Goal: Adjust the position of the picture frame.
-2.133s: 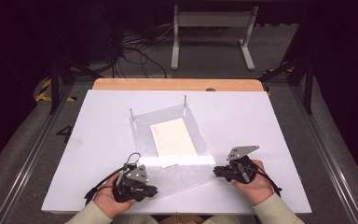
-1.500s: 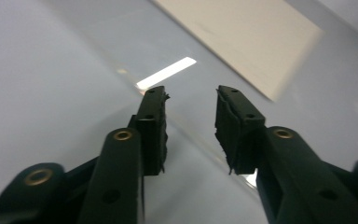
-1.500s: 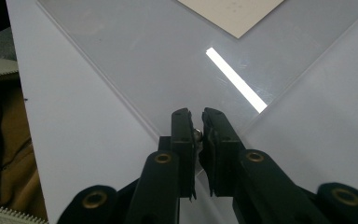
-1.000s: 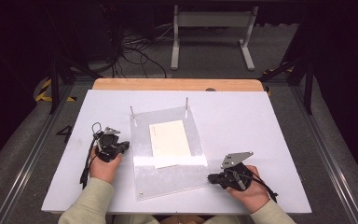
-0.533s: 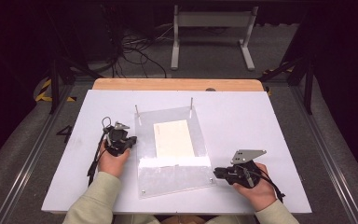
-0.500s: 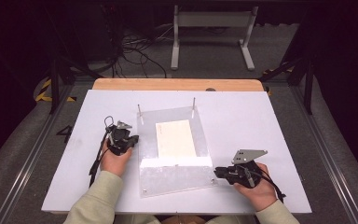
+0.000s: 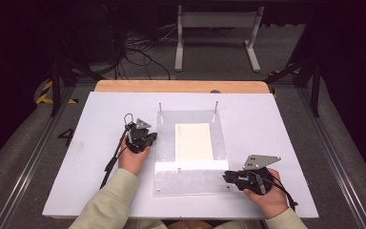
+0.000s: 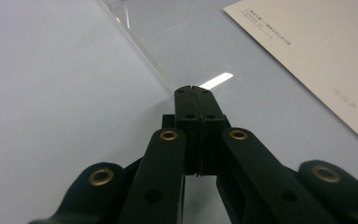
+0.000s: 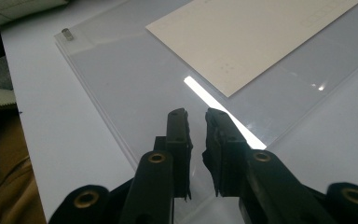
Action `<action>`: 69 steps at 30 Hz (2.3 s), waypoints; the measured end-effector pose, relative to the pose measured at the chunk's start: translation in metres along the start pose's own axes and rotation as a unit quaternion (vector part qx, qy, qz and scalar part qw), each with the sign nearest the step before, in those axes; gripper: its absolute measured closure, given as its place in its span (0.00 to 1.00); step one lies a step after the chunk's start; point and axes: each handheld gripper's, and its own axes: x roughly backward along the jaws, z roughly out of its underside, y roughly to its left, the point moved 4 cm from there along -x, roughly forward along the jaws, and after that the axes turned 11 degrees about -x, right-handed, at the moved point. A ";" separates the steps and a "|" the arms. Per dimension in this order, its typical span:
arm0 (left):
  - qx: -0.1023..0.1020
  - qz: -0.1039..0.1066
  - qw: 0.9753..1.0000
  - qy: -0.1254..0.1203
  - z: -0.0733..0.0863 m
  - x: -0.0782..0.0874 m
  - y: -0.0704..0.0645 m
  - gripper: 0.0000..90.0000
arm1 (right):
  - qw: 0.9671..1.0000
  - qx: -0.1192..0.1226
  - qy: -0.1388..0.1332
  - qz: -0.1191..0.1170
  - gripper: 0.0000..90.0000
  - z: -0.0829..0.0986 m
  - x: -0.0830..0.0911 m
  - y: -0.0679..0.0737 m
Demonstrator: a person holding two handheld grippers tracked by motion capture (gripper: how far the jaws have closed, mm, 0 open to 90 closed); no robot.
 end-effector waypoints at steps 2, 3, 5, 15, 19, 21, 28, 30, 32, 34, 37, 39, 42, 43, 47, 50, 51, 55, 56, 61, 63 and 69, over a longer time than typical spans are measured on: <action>0.027 0.031 0.999 0.000 0.003 0.004 0.001 0.99 | 1.000 0.001 0.001 0.003 0.87 0.001 0.002 0.000; 0.027 0.038 0.999 0.003 0.004 0.007 0.001 0.96 | 1.000 0.004 0.002 0.004 0.86 0.002 0.003 -0.001; 0.014 0.055 0.998 0.007 0.005 0.018 -0.005 0.89 | 1.000 0.005 0.006 0.002 0.85 0.003 0.004 -0.002; -0.104 0.177 0.979 -0.011 0.027 0.081 -0.073 0.84 | 0.999 0.040 0.036 -0.004 0.84 0.012 0.000 0.005; -0.144 0.190 0.971 0.006 0.038 0.089 -0.090 0.84 | 0.998 0.042 0.046 -0.002 0.84 0.015 -0.004 0.006; -0.158 0.199 0.967 0.016 0.042 0.092 -0.095 0.84 | 0.998 0.043 0.050 -0.001 0.84 0.016 -0.005 0.006; -0.186 0.208 0.959 0.050 0.054 0.088 -0.104 0.84 | 0.997 0.048 0.058 0.002 0.85 0.019 -0.006 0.006; -0.184 0.211 0.959 0.053 0.056 0.089 -0.106 0.84 | 0.997 0.050 0.060 0.002 0.86 0.019 -0.007 0.006; -0.186 0.216 0.957 0.054 0.057 0.091 -0.107 0.84 | 0.997 0.053 0.064 0.002 0.86 0.020 -0.008 0.007; -0.187 0.224 0.955 0.054 0.059 0.092 -0.108 0.85 | 0.996 0.056 0.066 0.004 0.88 0.020 -0.008 0.007; -0.183 0.227 0.955 0.053 0.059 0.092 -0.107 0.86 | 0.996 0.058 0.066 0.006 0.90 0.020 -0.008 0.006; -0.189 0.214 0.957 0.050 0.059 0.092 -0.107 0.83 | 0.996 0.058 0.066 0.008 0.90 0.020 -0.008 0.006; -0.193 0.205 0.958 0.051 0.059 0.092 -0.106 0.78 | 0.996 0.059 0.066 0.010 0.90 0.020 -0.008 0.007; -0.191 0.204 0.959 0.049 0.059 0.092 -0.106 0.78 | 0.996 0.059 0.066 0.010 0.90 0.020 -0.008 0.007; -0.192 0.221 0.955 0.047 0.060 0.092 -0.109 0.84 | 0.996 0.066 0.065 0.012 0.90 0.021 -0.008 0.008; -0.192 0.220 0.955 0.046 0.060 0.092 -0.109 0.87 | 0.996 0.066 0.065 0.014 0.91 0.021 -0.008 0.008; -0.191 0.220 0.955 0.048 0.061 0.093 -0.108 0.89 | 0.996 0.066 0.066 0.015 0.92 0.021 -0.008 0.008; -0.194 0.231 0.952 0.053 0.062 0.095 -0.109 0.92 | 0.995 0.069 0.072 0.009 0.93 0.021 -0.007 0.010; -0.195 0.231 0.952 0.056 0.062 0.095 -0.109 0.92 | 0.995 0.070 0.077 0.003 0.93 0.022 -0.006 0.012; -0.196 0.259 0.944 0.064 0.066 0.101 -0.113 0.92 | 0.993 0.076 0.093 -0.015 0.93 0.027 -0.003 0.020; -0.202 0.262 0.941 0.067 0.068 0.103 -0.115 0.92 | 0.992 0.079 0.101 -0.020 0.93 0.029 -0.001 0.024; -0.209 0.285 0.932 0.075 0.073 0.110 -0.121 0.91 | 0.989 0.079 0.121 -0.043 0.92 0.034 0.004 0.032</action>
